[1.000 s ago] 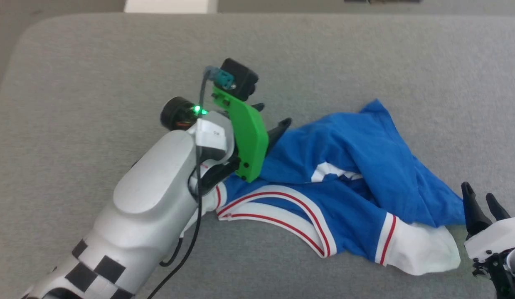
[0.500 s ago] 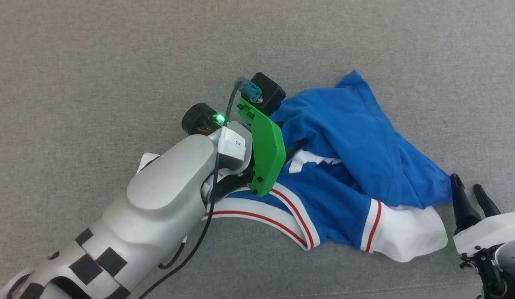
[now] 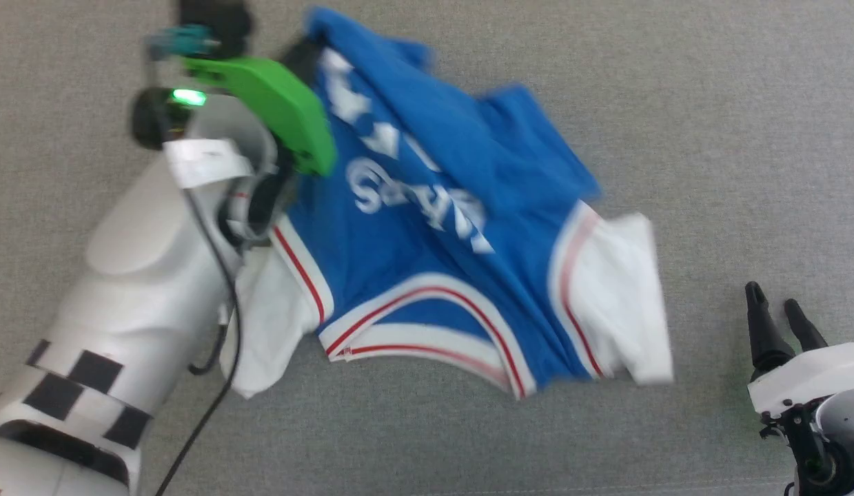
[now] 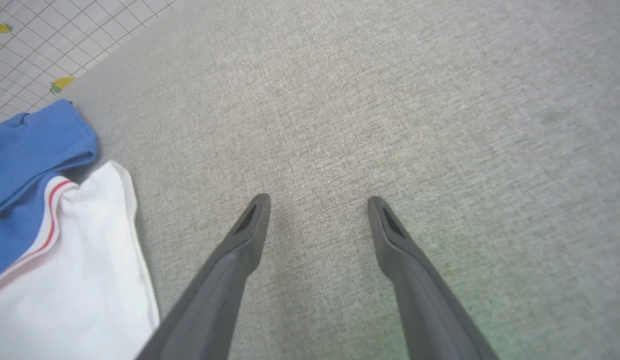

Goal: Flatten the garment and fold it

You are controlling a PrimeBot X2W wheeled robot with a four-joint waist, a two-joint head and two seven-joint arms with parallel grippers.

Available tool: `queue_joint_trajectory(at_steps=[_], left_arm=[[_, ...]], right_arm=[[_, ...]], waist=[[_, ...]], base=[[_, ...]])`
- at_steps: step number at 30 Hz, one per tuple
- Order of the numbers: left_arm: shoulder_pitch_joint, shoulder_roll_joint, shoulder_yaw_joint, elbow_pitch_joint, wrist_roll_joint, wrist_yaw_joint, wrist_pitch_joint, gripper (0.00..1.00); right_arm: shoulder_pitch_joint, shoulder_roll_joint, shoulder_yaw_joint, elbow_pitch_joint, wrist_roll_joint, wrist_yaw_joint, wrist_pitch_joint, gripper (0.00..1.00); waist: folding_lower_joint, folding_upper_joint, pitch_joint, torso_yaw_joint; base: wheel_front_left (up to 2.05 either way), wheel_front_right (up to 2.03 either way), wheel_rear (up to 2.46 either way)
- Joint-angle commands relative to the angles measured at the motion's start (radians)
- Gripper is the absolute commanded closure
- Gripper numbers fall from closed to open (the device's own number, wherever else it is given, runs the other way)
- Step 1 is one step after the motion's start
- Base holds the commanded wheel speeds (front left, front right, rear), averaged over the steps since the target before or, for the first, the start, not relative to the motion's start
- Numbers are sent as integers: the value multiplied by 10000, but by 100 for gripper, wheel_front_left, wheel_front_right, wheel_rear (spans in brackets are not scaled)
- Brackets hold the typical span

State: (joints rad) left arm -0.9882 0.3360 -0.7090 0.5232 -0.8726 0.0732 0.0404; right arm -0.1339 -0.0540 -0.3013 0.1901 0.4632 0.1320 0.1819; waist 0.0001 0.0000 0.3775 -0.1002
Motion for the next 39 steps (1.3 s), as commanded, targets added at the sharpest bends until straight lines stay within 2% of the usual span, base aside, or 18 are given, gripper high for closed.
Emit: queue_joint_trajectory(at_steps=[1,4,7,8,9,10,15,20,22,26,29,32,39], left_arm=[[-147,123,344,300,60,306,-540,100],[-234,356,863,897,205,725,-1638,100],[-139,372,958,1664,115,677,-1819,100],[-99,330,897,1870,73,580,-1693,90],[-60,259,879,2079,-28,455,-1580,30],[-30,201,892,2225,-111,373,-1545,0],[-16,11,1130,2478,-399,-72,-2091,0],[611,333,1595,1763,-322,-334,-2898,0],[1276,565,2130,1110,-232,-175,-2999,0],[3350,795,4064,-1181,717,336,-3016,0],[5201,649,5078,-2751,1655,428,-3018,0],[6549,329,5471,-3691,2314,335,-3019,0],[7955,-33,5161,-3830,2609,103,-2929,0]], right_arm=[[-148,38,43,27,-98,-13,78,0],[-127,38,42,-40,-179,-13,149,0],[-84,38,78,-93,-247,-13,246,0],[-75,38,102,-105,-250,-13,271,0],[-66,38,132,-116,-249,-13,302,0],[-54,38,147,-126,-251,-13,323,0],[51,38,196,-240,-390,-13,481,0],[142,38,425,-430,-621,-13,723,0],[156,38,576,-489,-738,-13,894,0],[-13,38,1024,-635,-1220,-13,1353,0],[-395,38,1459,-609,-1502,-13,1953,0],[-942,38,1682,-396,-2198,-13,2779,0],[-2148,38,2246,179,-4052,-13,5500,0]], waist=[[-1,0,-53,17],[-1,0,-91,26],[-1,0,-163,76],[-1,0,-196,94],[-1,0,-236,114],[-1,0,-275,143],[-1,0,-657,403],[-1,0,-1270,653],[-1,0,-1464,799],[-1,0,-1694,1092],[-1,0,-1762,1301],[-1,0,-1743,1572],[-1,0,-1575,2115]], base=[[0,0,0],[0,0,0],[0,0,0],[0,0,0],[0,0,0],[0,0,0],[0,0,0],[0,0,0],[0,0,0],[0,0,0],[0,0,0],[0,0,0],[0,0,0]])
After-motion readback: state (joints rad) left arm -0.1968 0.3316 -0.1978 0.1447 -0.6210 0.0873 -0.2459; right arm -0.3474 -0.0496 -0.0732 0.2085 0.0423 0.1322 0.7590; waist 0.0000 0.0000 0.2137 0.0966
